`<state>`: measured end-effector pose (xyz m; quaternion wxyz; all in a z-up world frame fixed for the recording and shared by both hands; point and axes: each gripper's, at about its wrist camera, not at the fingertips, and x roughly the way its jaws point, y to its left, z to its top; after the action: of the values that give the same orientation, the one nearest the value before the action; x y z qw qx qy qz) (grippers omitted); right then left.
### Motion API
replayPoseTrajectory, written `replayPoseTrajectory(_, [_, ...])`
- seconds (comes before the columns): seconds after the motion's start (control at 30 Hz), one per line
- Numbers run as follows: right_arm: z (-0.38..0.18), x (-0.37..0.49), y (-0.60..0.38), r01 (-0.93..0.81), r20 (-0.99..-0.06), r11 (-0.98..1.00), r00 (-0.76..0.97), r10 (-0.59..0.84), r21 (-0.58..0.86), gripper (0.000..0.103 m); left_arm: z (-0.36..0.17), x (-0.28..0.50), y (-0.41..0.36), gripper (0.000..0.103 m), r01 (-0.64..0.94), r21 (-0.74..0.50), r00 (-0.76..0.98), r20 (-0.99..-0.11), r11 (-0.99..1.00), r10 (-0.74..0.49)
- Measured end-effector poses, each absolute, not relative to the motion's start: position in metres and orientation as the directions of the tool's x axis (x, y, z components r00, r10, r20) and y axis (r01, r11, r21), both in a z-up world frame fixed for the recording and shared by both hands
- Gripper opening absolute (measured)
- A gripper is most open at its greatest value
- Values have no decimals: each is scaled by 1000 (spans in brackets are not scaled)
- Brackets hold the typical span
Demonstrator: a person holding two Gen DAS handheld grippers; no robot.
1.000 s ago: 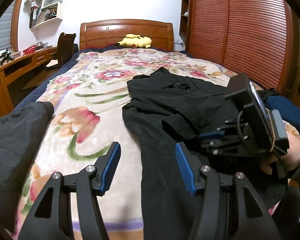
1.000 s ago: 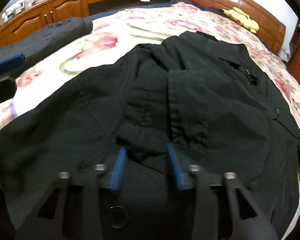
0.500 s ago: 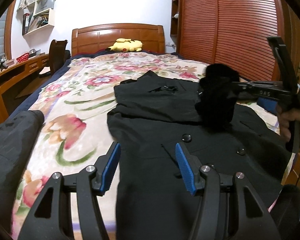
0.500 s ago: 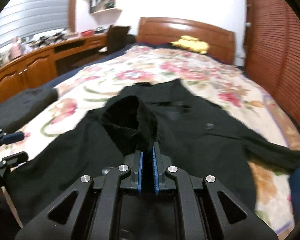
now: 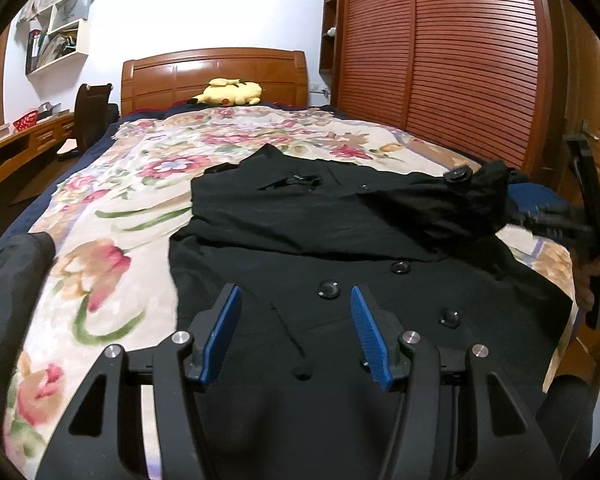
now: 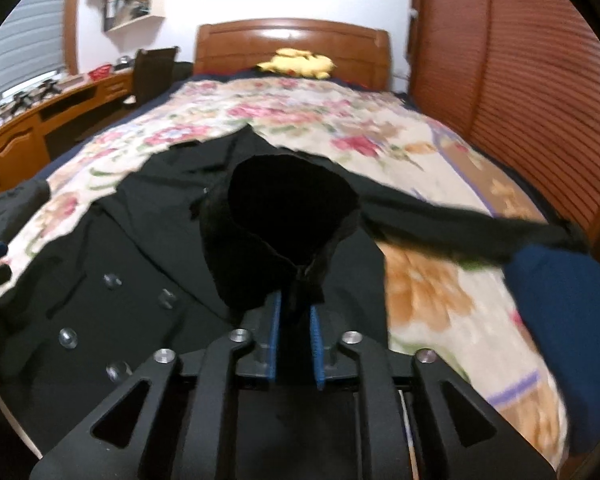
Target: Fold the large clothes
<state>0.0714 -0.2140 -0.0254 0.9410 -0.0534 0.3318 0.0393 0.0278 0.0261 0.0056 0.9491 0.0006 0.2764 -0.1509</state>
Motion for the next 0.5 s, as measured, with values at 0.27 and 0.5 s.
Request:
replayPoseTrajectory(0.27, [-38,40,-244,-85,-634,993,773,13,-84,57,5,35,8,56,313,-77,799,-517,946,-307])
replayPoseTrajectory(0.5, [-36,41,-251,-98,-620,986,785,-7,-135,59,4,41,-3,56,325,-85,795,-515,942,-321])
